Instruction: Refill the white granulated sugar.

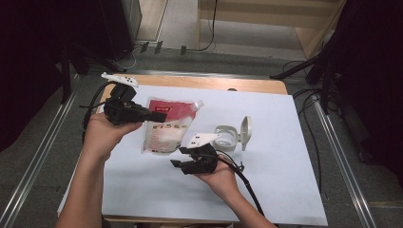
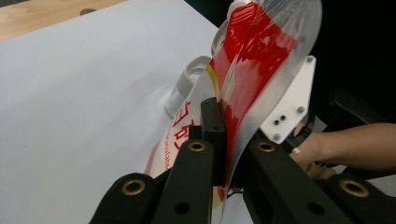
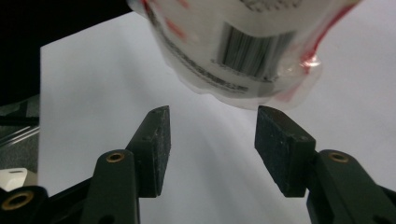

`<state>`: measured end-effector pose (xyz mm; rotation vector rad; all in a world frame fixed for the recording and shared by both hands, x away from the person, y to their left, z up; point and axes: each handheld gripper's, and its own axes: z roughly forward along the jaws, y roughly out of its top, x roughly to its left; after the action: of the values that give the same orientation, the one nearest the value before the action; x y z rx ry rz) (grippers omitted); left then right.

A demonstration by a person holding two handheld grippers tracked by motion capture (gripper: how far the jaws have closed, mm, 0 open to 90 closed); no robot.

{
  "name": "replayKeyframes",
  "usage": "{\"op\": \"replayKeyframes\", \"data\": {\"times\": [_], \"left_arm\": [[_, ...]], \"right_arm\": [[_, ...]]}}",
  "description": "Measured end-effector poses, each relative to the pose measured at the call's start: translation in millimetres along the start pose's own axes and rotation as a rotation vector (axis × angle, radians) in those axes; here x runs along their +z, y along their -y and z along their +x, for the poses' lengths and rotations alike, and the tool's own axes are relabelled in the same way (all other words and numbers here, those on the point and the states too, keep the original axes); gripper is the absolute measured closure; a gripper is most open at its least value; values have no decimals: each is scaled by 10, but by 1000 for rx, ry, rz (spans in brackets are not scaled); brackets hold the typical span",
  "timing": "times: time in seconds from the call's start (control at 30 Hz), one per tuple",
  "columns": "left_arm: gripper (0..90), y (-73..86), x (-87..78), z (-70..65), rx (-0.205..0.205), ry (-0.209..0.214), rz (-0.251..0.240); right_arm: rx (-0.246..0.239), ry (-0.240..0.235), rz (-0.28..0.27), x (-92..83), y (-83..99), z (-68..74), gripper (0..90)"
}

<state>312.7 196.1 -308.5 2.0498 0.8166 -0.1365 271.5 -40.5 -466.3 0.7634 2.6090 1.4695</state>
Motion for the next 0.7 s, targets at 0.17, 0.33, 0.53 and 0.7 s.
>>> {"op": "replayKeyframes", "data": {"times": [0.17,0.33,0.53,0.7], "left_arm": [[900,-14,41,-35,1,4,18],[900,-33,73,-76,0,25,25],[900,-52,148,-103,-21,82,29],[900,-45,217,-86,-61,115,49]], "right_arm": [[35,25,14,100,44,-59,467],[36,49,3,165,84,-90,472],[18,89,-44,216,205,-106,493],[31,121,-69,269,324,-132,503]]}}
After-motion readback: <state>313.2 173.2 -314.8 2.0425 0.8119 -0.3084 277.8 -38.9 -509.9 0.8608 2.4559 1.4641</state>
